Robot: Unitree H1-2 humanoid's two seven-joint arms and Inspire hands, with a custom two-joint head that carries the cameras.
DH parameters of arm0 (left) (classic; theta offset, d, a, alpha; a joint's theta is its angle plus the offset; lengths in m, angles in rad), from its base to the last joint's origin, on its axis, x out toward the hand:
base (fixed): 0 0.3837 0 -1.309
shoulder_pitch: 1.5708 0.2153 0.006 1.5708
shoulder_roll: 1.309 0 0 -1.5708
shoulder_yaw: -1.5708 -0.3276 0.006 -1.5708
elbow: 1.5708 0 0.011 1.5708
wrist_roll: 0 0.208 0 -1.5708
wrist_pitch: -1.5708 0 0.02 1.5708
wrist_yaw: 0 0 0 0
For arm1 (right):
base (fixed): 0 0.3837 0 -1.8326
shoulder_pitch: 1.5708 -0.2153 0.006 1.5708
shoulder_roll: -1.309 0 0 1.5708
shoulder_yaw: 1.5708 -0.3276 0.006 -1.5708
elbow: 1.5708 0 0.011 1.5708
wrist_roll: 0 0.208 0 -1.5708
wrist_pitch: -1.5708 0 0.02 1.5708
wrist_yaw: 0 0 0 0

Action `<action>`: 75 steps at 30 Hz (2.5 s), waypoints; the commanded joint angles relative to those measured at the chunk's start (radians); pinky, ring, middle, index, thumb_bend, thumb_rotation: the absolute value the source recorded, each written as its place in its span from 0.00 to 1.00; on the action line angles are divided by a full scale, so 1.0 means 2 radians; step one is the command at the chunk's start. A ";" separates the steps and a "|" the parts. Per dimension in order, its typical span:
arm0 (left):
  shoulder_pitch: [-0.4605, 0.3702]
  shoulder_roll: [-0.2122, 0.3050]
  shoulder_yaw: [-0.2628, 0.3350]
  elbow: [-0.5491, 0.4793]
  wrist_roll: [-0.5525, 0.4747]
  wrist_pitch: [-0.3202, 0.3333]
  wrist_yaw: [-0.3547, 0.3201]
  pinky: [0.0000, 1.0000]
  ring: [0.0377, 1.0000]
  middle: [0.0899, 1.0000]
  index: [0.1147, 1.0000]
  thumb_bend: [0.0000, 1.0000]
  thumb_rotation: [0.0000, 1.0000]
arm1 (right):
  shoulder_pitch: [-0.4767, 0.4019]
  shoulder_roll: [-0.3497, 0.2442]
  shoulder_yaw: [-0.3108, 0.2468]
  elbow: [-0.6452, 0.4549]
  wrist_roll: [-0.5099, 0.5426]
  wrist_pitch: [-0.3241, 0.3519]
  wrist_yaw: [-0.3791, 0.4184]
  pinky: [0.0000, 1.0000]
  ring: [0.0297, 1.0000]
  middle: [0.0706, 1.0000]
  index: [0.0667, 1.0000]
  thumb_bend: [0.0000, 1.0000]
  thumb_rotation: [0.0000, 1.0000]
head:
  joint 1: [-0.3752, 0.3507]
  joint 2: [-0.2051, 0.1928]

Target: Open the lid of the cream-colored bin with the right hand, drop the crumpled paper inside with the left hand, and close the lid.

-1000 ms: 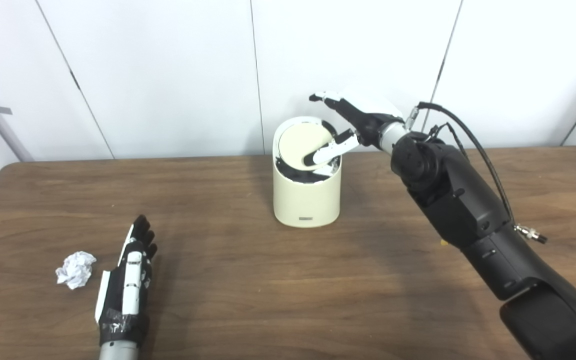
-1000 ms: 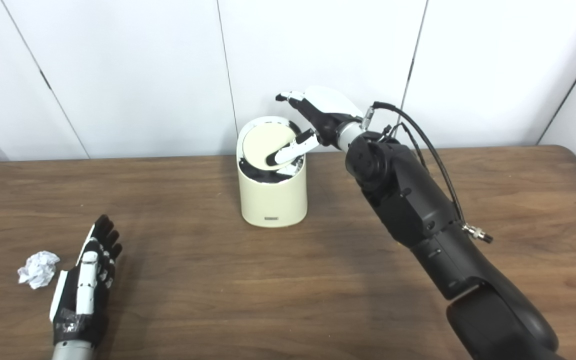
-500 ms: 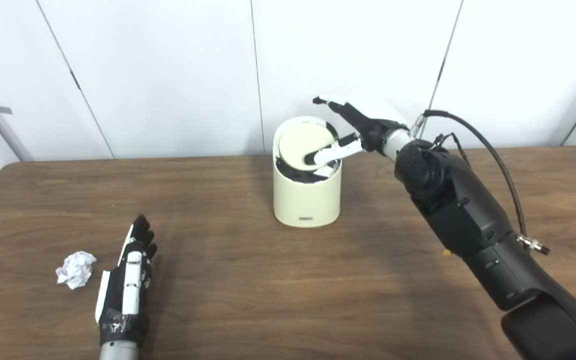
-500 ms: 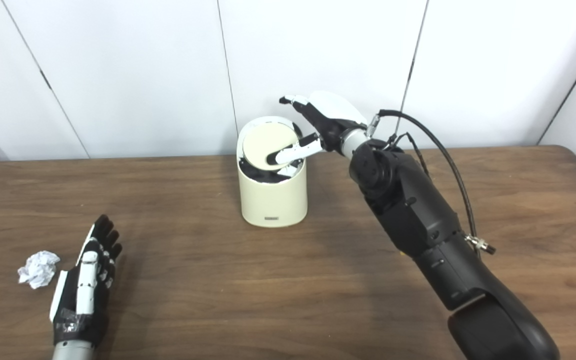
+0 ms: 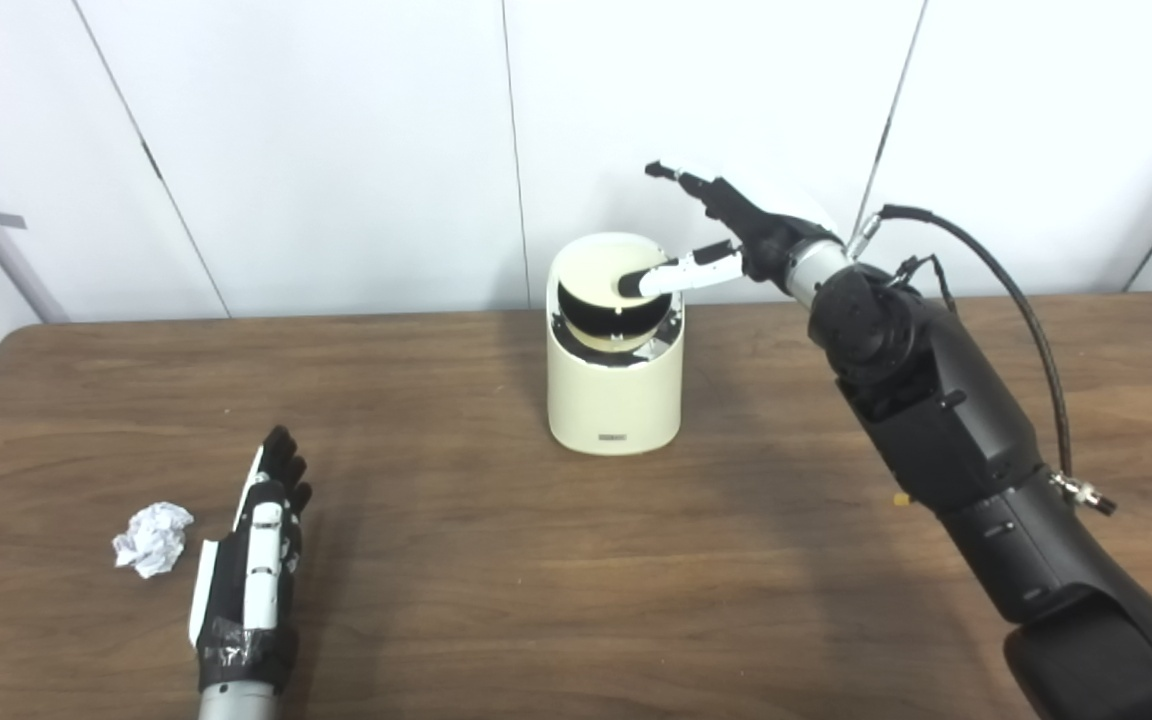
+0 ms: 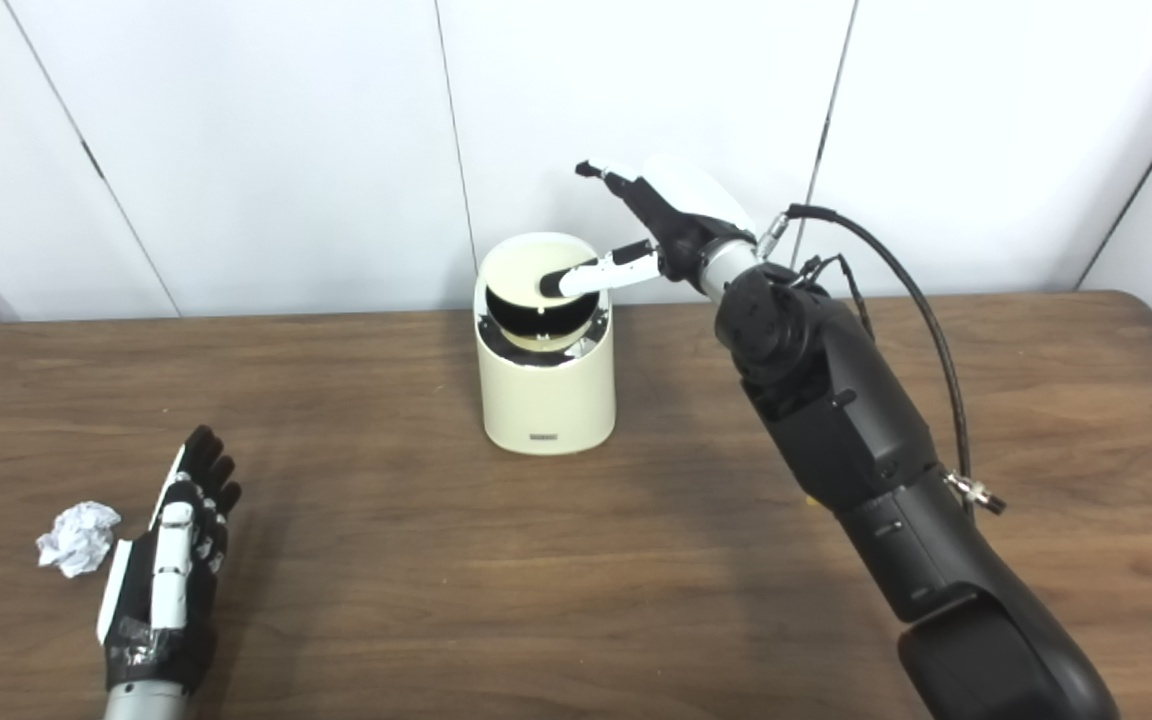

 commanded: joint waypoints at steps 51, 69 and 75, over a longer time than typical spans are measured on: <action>0.000 0.013 0.002 0.017 -0.024 0.001 -0.011 1.00 1.00 1.00 0.99 0.33 0.87 | 0.256 0.015 -0.196 -0.144 0.232 -0.048 -0.082 0.88 0.93 0.94 0.92 0.59 0.68 | -0.028 0.023; 0.000 0.020 0.003 0.003 -0.037 0.015 -0.014 1.00 1.00 1.00 0.99 0.34 0.87 | 0.325 0.080 -0.236 -0.150 0.358 -0.098 -0.105 1.00 1.00 0.99 0.92 0.52 1.00 | -0.038 0.048; -0.001 0.021 0.003 -0.001 -0.039 0.023 -0.010 1.00 1.00 1.00 1.00 0.36 0.86 | 0.334 0.098 -0.243 -0.134 0.372 -0.136 -0.118 1.00 1.00 1.00 0.95 0.57 1.00 | -0.040 0.054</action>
